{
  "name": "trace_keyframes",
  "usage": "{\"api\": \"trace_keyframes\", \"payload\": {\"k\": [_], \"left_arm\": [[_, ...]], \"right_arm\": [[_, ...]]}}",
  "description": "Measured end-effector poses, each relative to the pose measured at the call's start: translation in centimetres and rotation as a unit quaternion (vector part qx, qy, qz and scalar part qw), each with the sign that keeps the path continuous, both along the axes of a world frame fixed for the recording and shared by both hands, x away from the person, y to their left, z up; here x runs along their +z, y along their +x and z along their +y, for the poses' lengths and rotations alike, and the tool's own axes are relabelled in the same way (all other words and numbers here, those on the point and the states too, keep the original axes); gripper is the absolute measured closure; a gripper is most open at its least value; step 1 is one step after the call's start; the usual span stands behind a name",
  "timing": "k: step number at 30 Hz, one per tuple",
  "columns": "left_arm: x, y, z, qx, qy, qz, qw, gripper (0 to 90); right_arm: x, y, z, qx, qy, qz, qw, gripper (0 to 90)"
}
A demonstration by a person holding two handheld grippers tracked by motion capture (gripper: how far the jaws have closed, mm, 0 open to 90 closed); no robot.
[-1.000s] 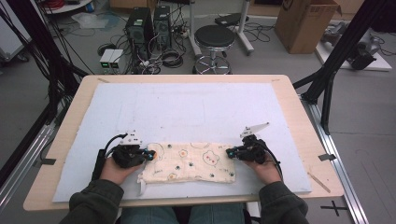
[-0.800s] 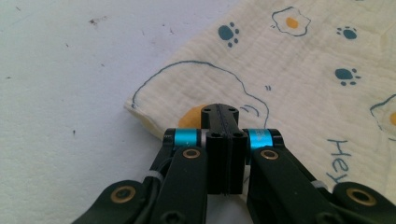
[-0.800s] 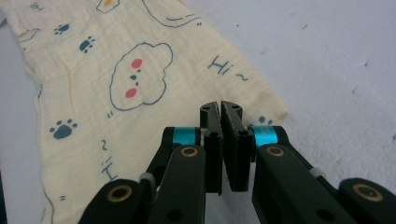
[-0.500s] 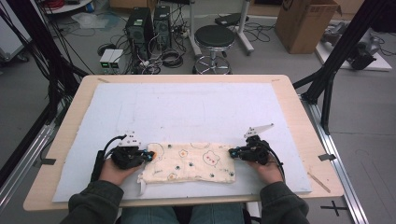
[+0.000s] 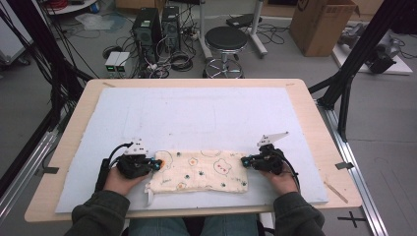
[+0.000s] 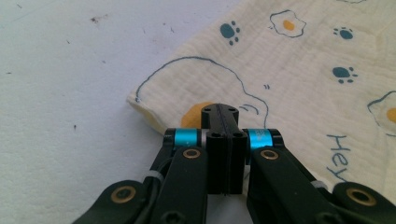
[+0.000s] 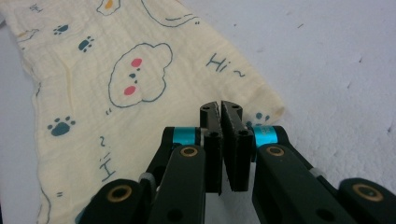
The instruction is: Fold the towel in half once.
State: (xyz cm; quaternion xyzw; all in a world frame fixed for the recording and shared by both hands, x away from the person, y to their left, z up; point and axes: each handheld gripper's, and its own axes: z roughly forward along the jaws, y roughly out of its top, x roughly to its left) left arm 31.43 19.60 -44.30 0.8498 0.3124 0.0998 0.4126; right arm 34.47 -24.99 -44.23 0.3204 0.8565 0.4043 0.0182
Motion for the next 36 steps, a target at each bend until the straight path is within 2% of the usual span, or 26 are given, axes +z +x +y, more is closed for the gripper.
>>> {"api": "trace_keyframes", "payload": {"k": [9, 15, 21, 24, 29, 36], "left_arm": [[0.0, -0.2, 0.1, -0.002, 0.003, -0.003, 1.0, 89.5], [0.1, -0.2, 0.1, -0.003, 0.003, -0.004, 1.0, 89.2], [0.8, -0.4, 0.6, 0.006, -0.022, -0.013, 0.9996, 84.2], [1.3, -0.5, 0.7, 0.009, -0.031, -0.021, 0.9993, 81.2], [2.0, -0.6, 0.5, 0.009, -0.039, -0.029, 0.9988, 71.9], [2.8, -0.4, 0.3, 0.012, -0.049, -0.039, 0.998, 56.9]], "right_arm": [[0.1, -0.2, 0.0, -0.004, -0.008, -0.004, 1.0, 87.1], [0.2, -0.3, 0.1, -0.004, 0.0, -0.005, 1.0, 83.7], [0.9, -0.7, 0.6, 0.004, 0.016, -0.02, 0.9997, 79.5], [1.1, -0.7, 0.8, 0.006, 0.022, -0.032, 0.9992, 75.1], [1.4, -0.8, 0.9, 0.0, 0.024, -0.036, 0.999, 64.9], [1.5, -0.5, 1.1, -0.007, 0.027, -0.034, 0.999, 43.5]]}}
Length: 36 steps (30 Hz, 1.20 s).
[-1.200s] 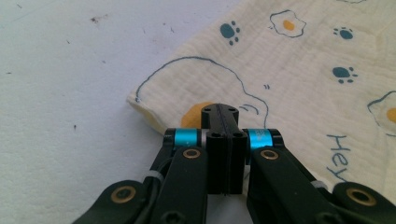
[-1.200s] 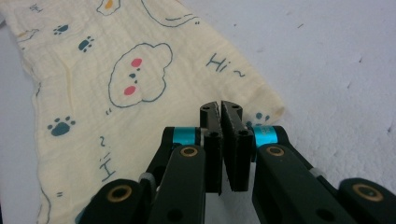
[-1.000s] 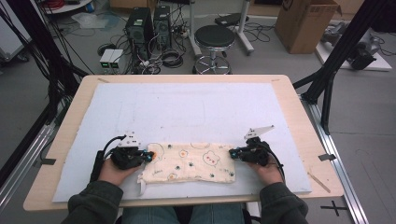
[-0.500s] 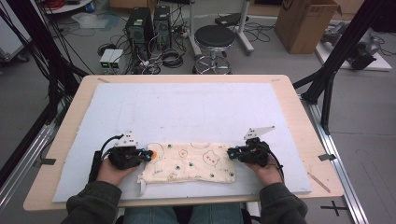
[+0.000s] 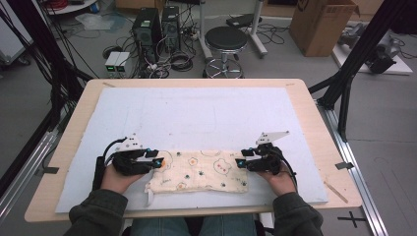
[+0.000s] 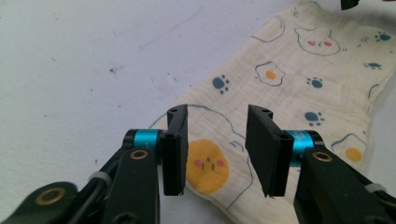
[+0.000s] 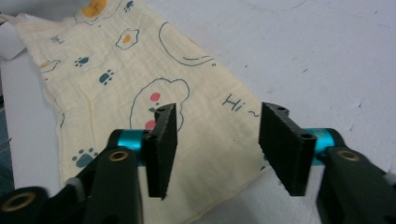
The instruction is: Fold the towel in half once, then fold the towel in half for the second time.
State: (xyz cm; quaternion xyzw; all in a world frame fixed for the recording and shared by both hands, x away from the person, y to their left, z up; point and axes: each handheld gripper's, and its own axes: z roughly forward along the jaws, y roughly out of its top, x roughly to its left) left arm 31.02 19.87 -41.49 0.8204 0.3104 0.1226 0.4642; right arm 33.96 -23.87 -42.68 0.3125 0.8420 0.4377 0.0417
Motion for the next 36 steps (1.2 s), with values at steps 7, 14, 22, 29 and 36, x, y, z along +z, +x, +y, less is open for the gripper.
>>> {"api": "trace_keyframes", "payload": {"k": [7, 14, 22, 29, 36], "left_arm": [[0.8, 0.4, -0.1, -0.001, -0.007, 0.001, 1.0, 45.0], [1.0, 1.2, -0.3, 0.001, -0.01, 0.008, 0.9999, 39.7], [0.8, 2.0, 0.1, 0.01, -0.015, 0.019, 0.9997, 39.5], [1.8, 2.8, 0.0, 0.011, -0.015, 0.014, 0.9997, 39.7], [1.5, 3.6, 0.2, 0.025, -0.014, 0.018, 0.9994, 41.2]], "right_arm": [[0.6, 0.6, 0.0, -0.007, 0.005, -0.003, 1.0, 28.2], [0.8, 1.4, -0.1, -0.011, 0.002, 0.01, 0.9999, 21.2], [0.9, 2.5, 0.2, -0.011, -0.009, 0.015, 0.9998, 21.1], [1.3, 3.2, 0.1, -0.018, -0.01, 0.011, 0.9997, 21.5], [1.6, 4.3, 0.0, -0.02, -0.014, 0.014, 0.9996, 26.6]]}}
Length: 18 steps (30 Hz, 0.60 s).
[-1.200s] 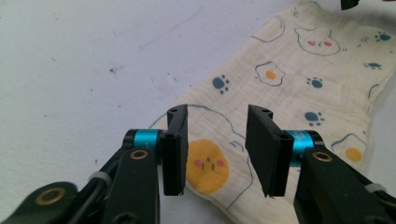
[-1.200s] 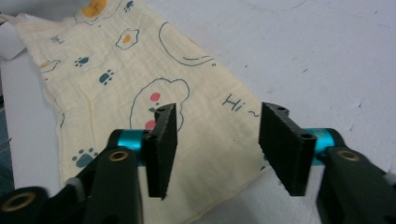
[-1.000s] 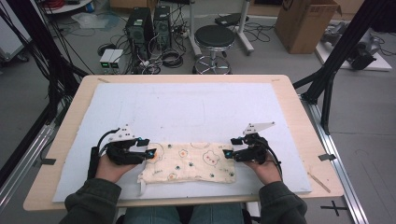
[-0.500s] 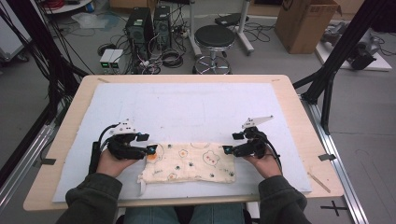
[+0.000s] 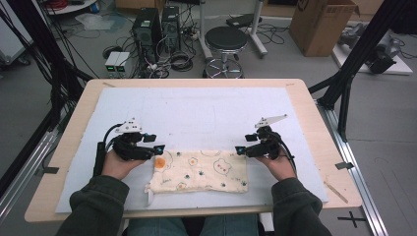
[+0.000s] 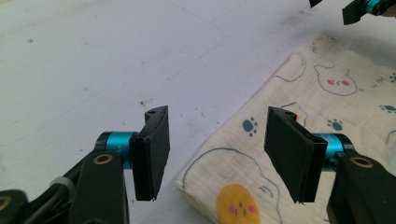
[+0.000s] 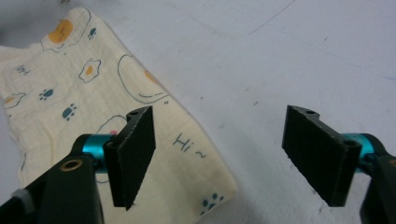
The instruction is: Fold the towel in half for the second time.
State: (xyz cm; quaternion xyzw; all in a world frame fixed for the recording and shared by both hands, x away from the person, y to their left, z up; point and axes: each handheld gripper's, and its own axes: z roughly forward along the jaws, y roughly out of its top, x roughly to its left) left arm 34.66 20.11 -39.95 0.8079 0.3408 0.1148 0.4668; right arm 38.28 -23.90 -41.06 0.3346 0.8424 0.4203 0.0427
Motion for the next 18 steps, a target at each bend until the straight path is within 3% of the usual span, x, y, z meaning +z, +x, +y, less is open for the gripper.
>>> {"api": "trace_keyframes", "payload": {"k": [4, 9, 18], "left_arm": [[-0.5, 0.6, 0.0, 0.007, 0.008, 0.004, 0.9999, 44.6], [-1.5, 1.5, -0.1, 0.008, 0.026, 0.026, 0.9993, 48.4], [-2.6, 1.8, -0.5, 0.005, 0.04, 0.046, 0.9981, 54.5]], "right_arm": [[-0.2, 0.6, -0.1, 0.001, -0.006, 0.009, 0.9999, 34.2], [-0.7, 0.8, 0.0, 0.005, -0.021, 0.021, 0.9996, 40.3], [-1.9, 0.5, -0.5, 0.006, -0.027, 0.039, 0.9989, 53.0]]}}
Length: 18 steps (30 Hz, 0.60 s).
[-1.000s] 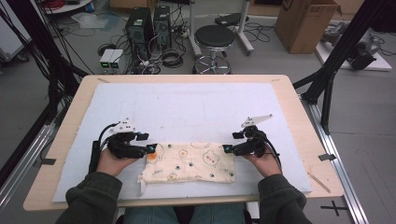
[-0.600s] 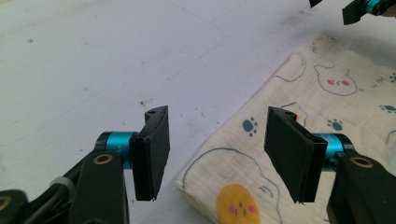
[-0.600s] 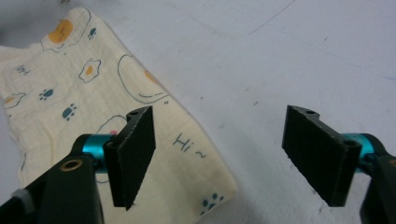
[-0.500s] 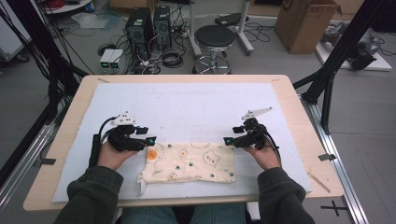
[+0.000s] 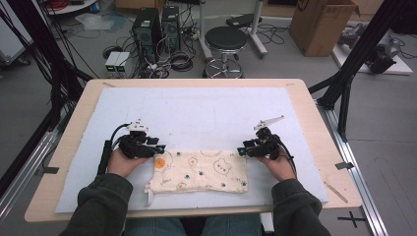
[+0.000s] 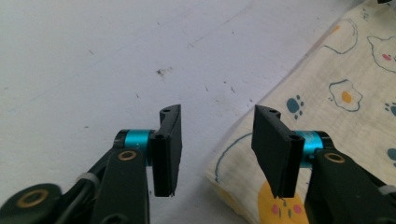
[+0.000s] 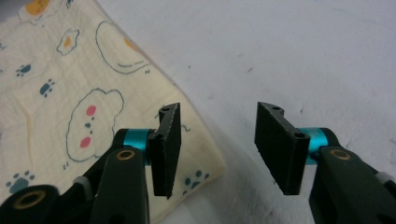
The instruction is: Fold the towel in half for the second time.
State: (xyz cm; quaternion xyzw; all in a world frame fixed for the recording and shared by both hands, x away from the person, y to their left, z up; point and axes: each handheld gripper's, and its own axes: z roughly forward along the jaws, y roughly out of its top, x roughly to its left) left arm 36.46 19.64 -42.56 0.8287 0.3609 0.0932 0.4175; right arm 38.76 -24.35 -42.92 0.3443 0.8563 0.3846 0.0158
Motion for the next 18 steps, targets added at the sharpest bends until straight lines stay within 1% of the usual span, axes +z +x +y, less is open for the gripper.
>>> {"api": "trace_keyframes", "payload": {"k": [2, 3, 4, 5, 6, 7, 10, 11, 12, 14, 15, 18], "left_arm": [[-0.3, -0.1, 0.1, -0.003, 0.007, 0.004, 1.0, 57.2], [-0.5, -0.2, 0.1, -0.002, 0.004, 0.009, 0.9999, 59.9], [-0.6, -0.1, 0.2, -0.002, 0.006, 0.013, 0.9999, 60.6], [-0.8, -0.1, 0.3, -0.002, 0.008, 0.018, 0.9998, 61.3], [-0.9, -0.1, 0.4, -0.004, 0.013, 0.019, 0.9997, 62.3], [-1.0, -0.1, 0.3, -0.002, 0.01, 0.02, 0.9997, 63.4], [-1.1, -0.1, 0.3, -0.003, 0.012, 0.025, 0.9996, 64.7], [-1.2, -0.1, 0.2, -0.003, 0.017, 0.026, 0.9995, 64.6], [-1.3, -0.1, 0.1, -0.002, 0.016, 0.024, 0.9996, 64.5], [-1.2, -0.1, 0.2, -0.005, 0.02, 0.022, 0.9995, 64.6], [-1.3, -0.2, 0.1, -0.004, 0.02, 0.02, 0.9996, 65.0], [-1.3, -0.4, -0.1, -0.003, 0.028, 0.012, 0.9995, 67.2]], "right_arm": [[-0.2, -0.2, 0.0, 0.002, -0.005, 0.004, 1.0, 55.3], [-0.4, -0.2, -0.1, 0.003, -0.007, 0.008, 0.9999, 56.8], [-0.5, -0.3, -0.1, 0.003, -0.008, 0.01, 0.9999, 58.4], [-0.6, -0.3, -0.1, 0.005, -0.01, 0.009, 0.9999, 59.2], [-0.6, -0.3, -0.2, 0.005, -0.01, 0.007, 0.9999, 60.2], [-0.6, -0.4, -0.2, 0.005, -0.012, 0.006, 0.9999, 61.7], [-0.6, -0.4, 0.0, 0.006, -0.019, 0.001, 0.9998, 65.1], [-0.6, -0.4, 0.0, 0.006, -0.021, 0.001, 0.9998, 66.6], [-0.6, -0.4, 0.0, 0.005, -0.022, 0.0, 0.9997, 67.8], [-0.6, -0.4, 0.1, 0.006, -0.022, -0.002, 0.9997, 68.8], [-0.6, -0.4, 0.1, 0.007, -0.026, -0.005, 0.9996, 69.9], [-0.5, -0.6, 0.5, 0.01, -0.038, -0.012, 0.9992, 72.7]]}}
